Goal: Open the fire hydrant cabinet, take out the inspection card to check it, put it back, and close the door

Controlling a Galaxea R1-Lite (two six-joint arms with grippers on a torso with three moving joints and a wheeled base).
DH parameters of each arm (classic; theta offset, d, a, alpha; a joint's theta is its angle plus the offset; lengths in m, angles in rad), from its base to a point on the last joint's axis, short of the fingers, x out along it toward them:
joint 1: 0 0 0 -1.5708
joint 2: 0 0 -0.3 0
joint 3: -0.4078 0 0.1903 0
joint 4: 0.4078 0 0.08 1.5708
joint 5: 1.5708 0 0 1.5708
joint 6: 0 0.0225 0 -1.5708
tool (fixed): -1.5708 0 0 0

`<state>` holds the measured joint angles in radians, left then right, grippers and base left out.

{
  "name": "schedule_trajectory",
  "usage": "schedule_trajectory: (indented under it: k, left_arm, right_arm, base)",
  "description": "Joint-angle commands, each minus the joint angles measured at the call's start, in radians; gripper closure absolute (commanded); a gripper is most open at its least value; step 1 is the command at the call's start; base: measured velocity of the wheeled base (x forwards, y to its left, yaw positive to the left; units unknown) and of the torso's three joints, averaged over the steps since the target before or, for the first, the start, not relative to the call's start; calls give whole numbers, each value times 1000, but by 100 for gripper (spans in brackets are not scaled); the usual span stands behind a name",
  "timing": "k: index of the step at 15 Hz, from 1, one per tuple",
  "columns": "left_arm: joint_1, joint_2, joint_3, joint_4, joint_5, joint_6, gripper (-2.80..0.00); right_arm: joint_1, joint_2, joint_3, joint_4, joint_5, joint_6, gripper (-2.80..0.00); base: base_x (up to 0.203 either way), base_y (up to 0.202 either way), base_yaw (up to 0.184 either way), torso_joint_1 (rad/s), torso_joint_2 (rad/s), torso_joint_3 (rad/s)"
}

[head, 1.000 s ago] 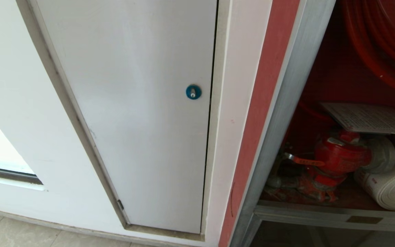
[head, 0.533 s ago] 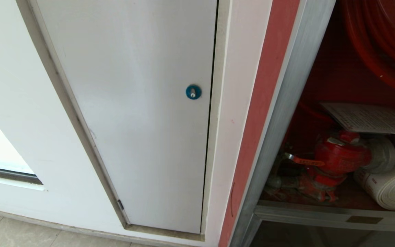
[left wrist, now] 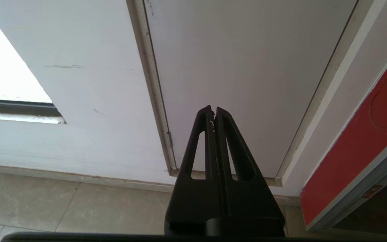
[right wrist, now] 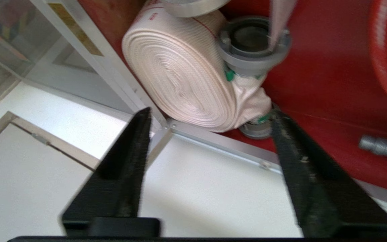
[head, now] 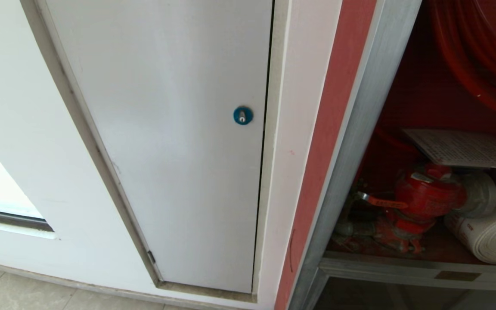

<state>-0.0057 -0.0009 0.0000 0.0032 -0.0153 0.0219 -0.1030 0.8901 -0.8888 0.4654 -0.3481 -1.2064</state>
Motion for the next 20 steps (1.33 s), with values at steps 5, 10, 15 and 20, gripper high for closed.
schedule_trajectory:
  k: [5, 10, 15, 20]
  left_arm:
    - [0, 1, 0, 0, 0, 1, 0]
    - [0, 1, 0, 0, 0, 0, 0]
    - [0, 1, 0, 0, 0, 0, 0]
    - [0, 1, 0, 0, 0, 1, 0]
  right_arm:
    - [-1, 128, 97, -216, -2, -45, -280]
    - [-55, 211, 95, -325, -2, -101, -280]
    - [-86, 278, 88, -393, 0, -107, -280]
    - [-89, 347, 87, -501, 22, -105, -280]
  base:
    - [0, 0, 0, 0, 0, 0]
    - [0, 0, 0, 0, 0, 0]
    - [0, 0, 0, 0, 0, 0]
    - [0, 0, 0, 0, 0, 0]
